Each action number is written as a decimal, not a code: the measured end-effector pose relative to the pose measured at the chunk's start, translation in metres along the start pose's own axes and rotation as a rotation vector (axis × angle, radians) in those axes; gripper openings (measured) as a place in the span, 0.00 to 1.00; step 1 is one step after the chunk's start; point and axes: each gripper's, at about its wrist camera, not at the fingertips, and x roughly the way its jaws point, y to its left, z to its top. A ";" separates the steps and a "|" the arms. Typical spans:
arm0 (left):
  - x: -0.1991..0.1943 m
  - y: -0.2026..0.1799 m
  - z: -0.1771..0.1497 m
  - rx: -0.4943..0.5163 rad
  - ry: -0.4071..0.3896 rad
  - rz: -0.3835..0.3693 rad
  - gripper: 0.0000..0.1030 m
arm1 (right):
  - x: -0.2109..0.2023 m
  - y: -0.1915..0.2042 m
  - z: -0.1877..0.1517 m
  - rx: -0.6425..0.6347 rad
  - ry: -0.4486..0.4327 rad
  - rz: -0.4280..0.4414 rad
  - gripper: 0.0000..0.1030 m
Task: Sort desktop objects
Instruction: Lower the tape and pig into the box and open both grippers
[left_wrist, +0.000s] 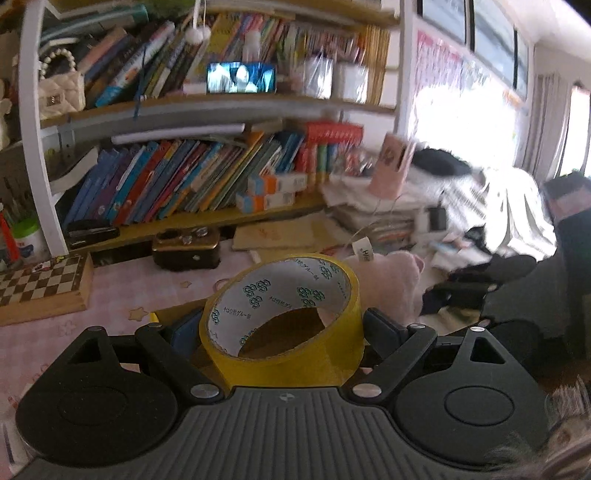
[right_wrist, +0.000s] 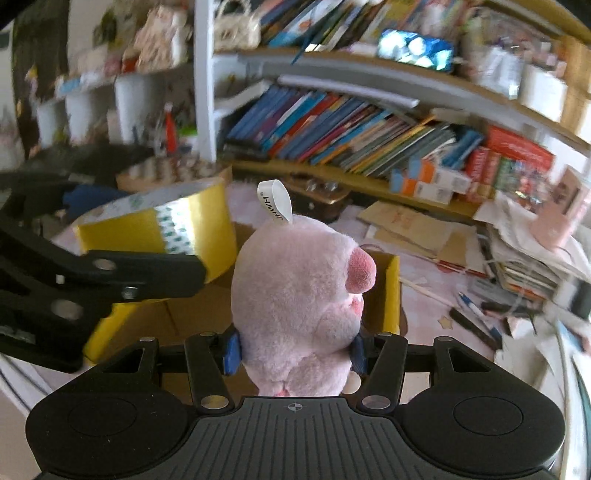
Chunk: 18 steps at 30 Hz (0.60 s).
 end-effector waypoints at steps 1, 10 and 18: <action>0.009 0.001 0.002 0.006 0.015 0.013 0.87 | 0.008 -0.002 0.003 -0.020 0.018 0.003 0.54; 0.079 0.013 0.007 0.059 0.166 0.066 0.87 | 0.078 -0.016 0.022 -0.141 0.199 0.038 0.54; 0.107 0.010 0.002 0.123 0.230 0.080 0.87 | 0.108 -0.009 0.022 -0.323 0.287 0.021 0.55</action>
